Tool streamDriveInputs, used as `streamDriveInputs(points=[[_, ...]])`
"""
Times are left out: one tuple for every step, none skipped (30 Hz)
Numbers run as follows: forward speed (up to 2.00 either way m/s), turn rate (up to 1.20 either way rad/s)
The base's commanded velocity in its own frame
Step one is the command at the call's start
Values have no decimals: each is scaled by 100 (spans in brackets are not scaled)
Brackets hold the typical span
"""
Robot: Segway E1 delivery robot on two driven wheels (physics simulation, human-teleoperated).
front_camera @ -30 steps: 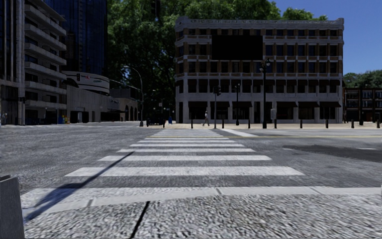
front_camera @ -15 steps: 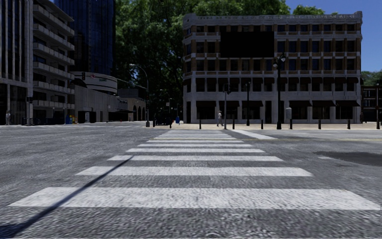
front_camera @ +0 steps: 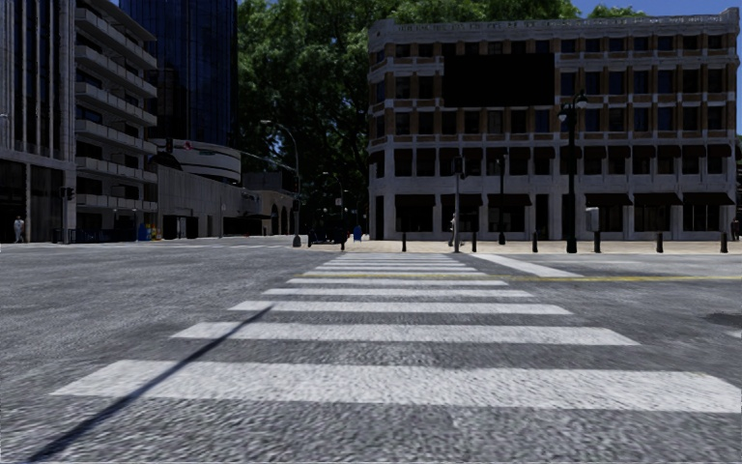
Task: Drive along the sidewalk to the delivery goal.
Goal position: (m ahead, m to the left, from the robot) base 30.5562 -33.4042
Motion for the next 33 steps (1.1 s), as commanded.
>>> streamDriveInputs(points=[[200, 0], [200, 0], [200, 0], [200, 0], [200, 0], [200, 0], [200, 0], [200, 0], [200, 0], [200, 0], [200, 0], [200, 0], [200, 0], [200, 0], [200, 0], [200, 0], [200, 0], [200, 0], [200, 0], [200, 0], [200, 0], [200, 0], [200, 0], [200, 0], [200, 0], [200, 0], [200, 0], [200, 0], [200, 0], [200, 0], [200, 0], [200, 0], [200, 0]])
